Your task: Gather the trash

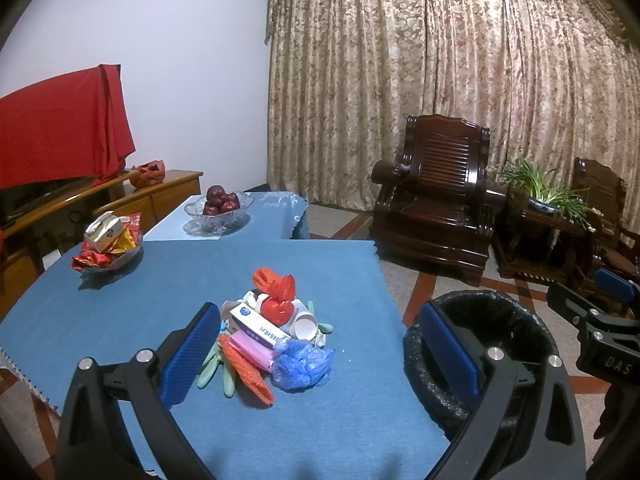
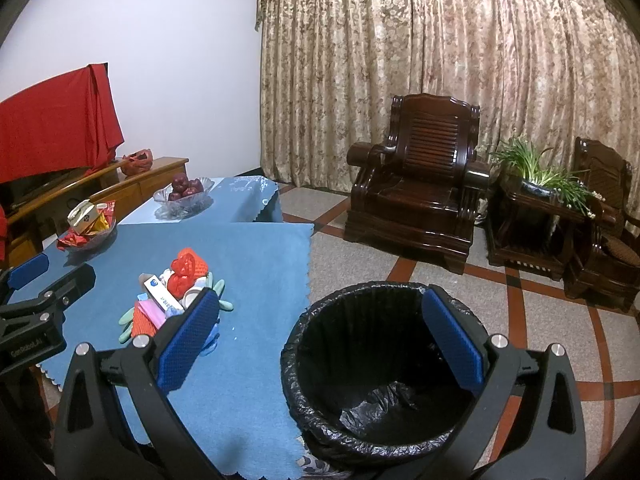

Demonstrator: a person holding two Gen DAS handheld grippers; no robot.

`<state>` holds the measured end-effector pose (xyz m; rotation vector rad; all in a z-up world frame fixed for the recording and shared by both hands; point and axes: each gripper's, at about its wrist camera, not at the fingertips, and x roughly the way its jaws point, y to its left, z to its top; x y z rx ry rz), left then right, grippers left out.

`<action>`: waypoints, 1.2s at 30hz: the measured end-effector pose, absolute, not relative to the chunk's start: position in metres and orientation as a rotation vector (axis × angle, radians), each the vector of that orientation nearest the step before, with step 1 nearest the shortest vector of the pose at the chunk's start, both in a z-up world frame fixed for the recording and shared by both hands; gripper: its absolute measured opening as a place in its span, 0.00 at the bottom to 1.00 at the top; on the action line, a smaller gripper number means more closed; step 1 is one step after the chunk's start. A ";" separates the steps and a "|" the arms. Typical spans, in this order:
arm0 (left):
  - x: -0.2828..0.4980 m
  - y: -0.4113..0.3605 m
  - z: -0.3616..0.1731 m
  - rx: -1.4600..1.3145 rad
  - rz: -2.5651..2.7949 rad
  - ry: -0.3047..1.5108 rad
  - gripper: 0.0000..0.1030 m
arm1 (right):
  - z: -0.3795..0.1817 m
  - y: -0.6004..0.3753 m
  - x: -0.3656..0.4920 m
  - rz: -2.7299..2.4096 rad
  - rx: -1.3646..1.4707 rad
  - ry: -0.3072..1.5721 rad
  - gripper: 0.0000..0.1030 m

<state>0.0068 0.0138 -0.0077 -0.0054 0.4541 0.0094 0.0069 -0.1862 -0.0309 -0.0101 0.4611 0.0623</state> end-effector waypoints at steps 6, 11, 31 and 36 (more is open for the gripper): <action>0.007 0.011 -0.008 -0.004 0.012 0.454 0.94 | -0.031 -0.187 0.006 0.062 -0.011 0.463 0.95; 0.007 0.011 -0.007 -0.004 0.011 0.456 0.94 | -0.031 -0.188 0.005 0.063 -0.011 0.462 0.95; 0.008 0.019 -0.010 -0.003 0.013 0.459 0.94 | -0.031 -0.187 0.005 0.063 -0.011 0.467 0.95; 0.008 0.019 -0.010 -0.003 0.013 0.460 0.94 | -0.031 -0.187 0.006 0.062 -0.012 0.467 0.95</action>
